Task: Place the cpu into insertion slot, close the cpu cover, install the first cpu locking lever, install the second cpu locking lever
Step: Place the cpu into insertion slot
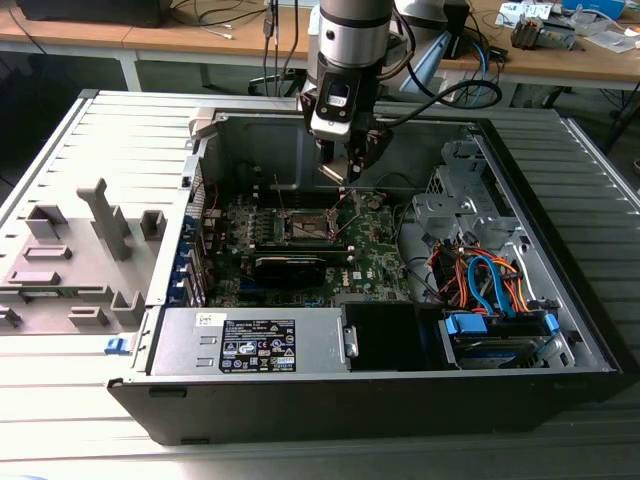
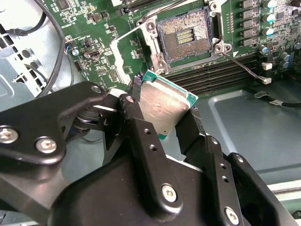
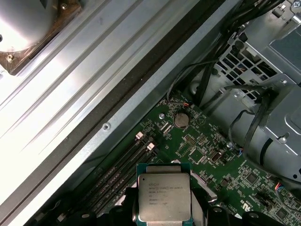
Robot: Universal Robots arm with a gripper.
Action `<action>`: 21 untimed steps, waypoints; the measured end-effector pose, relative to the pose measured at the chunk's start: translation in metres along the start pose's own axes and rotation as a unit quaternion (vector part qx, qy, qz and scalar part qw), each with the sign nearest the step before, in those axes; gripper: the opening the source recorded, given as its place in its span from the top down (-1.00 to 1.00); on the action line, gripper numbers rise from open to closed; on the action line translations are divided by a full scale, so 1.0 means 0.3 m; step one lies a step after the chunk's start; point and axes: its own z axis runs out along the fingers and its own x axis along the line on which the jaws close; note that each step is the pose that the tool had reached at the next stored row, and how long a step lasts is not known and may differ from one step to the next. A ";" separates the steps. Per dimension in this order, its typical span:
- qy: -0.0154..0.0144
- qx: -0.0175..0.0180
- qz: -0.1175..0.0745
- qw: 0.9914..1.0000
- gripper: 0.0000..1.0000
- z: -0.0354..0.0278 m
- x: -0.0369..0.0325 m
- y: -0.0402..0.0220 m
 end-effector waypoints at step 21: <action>0.000 0.000 0.007 1.000 -0.09 0.004 0.000 0.000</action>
